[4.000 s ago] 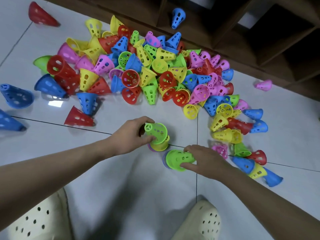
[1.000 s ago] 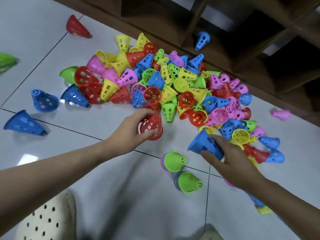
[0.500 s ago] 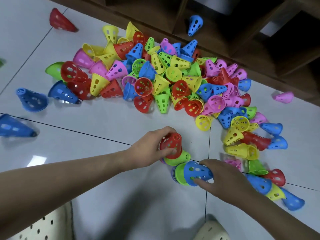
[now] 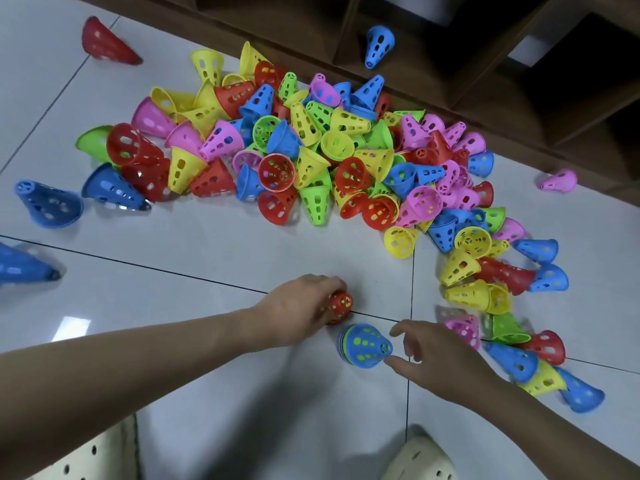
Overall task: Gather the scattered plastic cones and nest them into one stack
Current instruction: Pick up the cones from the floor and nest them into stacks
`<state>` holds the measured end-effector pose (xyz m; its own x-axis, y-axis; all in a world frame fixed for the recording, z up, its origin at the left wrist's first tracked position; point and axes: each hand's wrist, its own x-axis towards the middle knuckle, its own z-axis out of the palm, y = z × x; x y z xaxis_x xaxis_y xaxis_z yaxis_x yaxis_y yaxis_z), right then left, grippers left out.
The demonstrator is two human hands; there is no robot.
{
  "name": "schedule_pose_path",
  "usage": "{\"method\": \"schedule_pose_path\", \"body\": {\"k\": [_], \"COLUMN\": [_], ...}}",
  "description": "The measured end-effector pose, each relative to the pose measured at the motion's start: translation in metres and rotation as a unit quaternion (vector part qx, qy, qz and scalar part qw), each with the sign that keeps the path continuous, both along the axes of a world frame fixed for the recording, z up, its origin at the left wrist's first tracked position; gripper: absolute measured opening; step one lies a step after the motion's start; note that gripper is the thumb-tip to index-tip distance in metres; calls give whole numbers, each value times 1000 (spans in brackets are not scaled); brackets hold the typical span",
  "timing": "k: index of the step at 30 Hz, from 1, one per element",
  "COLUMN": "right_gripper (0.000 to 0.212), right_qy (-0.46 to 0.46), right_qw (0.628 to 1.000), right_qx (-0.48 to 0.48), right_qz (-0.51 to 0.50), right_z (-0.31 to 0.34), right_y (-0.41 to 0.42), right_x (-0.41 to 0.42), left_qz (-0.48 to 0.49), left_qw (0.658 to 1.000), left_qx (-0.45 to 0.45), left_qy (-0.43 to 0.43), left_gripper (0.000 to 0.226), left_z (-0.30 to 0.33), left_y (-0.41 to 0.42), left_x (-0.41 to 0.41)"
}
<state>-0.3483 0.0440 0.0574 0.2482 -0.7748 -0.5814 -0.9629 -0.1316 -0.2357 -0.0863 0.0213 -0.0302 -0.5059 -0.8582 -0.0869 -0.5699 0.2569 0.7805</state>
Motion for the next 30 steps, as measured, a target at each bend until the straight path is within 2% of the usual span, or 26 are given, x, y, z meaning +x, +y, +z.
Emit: {"method": "schedule_pose_path", "body": {"k": [5,13,17,20,24,27,30], "right_gripper": [20,12,11,14,15,11,11], "right_qy": [-60,-168,-245,-260,-270,-270,-249], "right_qw": [996,980,963,958,957,959,964], "right_qx": [-62,-97,-99,-78,-60,-54,-50], "right_qz": [-12,30,48,92,84,72,83], "right_z": [5,3,-19,-37,-66,-80,-80], "right_y": [-15,-75,-97,-106,-124,-133,-134], "right_x": [10,103,173,227,283,302,307], "left_qz": [7,98,147,184,158,134,168], "left_qw": [998,971,939,907,852,819,826], "left_qx": [-3,-29,13,35,78,99,64], "left_qy": [-59,-217,-310,-377,-493,-548,-534], "left_gripper": [49,34,37,49,62,45,29], "left_z": [-2,3,17,17,-1,-16,-21], "left_y": [3,6,16,30,52,61,58], "left_x": [39,203,291,335,361,364,365]}}
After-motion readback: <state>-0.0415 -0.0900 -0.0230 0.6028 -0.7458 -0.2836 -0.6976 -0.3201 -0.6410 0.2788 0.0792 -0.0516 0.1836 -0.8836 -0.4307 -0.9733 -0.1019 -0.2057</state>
